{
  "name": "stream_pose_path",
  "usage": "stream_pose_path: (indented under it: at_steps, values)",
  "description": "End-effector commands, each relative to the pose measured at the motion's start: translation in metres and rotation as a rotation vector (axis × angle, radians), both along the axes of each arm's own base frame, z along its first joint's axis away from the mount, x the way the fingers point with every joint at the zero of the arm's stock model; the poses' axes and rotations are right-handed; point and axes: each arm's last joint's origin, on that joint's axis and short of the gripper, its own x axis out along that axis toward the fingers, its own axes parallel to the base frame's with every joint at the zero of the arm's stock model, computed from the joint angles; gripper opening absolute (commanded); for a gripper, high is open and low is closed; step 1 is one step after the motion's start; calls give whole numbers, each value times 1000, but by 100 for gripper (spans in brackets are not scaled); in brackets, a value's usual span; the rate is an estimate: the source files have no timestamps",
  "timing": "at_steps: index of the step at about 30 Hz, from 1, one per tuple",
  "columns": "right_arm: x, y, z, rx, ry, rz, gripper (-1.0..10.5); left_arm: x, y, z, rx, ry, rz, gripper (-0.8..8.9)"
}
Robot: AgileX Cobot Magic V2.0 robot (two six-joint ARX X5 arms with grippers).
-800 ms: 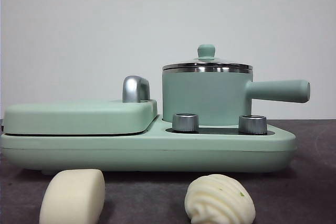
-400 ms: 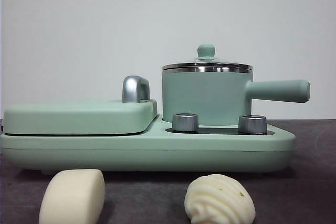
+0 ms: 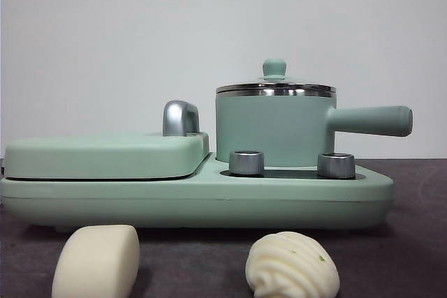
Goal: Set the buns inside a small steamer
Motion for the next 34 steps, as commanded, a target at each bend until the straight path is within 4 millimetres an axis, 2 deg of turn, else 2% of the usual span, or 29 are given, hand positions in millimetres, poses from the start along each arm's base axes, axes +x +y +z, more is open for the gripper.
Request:
stream_pose_path:
  at_steps: [1,6,11,15,19,22,26,34]
  values:
    - [-8,0,21,-6,14,1,18,-7,0,27,40,24,11,7]
    - [-16,1,51,-60,80,24,18,-8,-2,70,150,128,-24,8]
    - [-16,1,80,-104,130,39,18,-3,-4,112,224,184,-107,9]
    - [-7,3,103,-130,180,93,18,10,-6,142,259,220,-177,9]
    - [8,6,123,-160,274,178,18,28,-8,162,301,264,-285,9]
    - [22,8,133,-218,343,260,18,42,-10,171,362,313,-363,9]
    - [41,11,138,-354,383,371,18,61,-15,172,491,358,-481,8]
    - [67,28,117,-664,446,520,19,84,-36,146,760,446,-707,8]
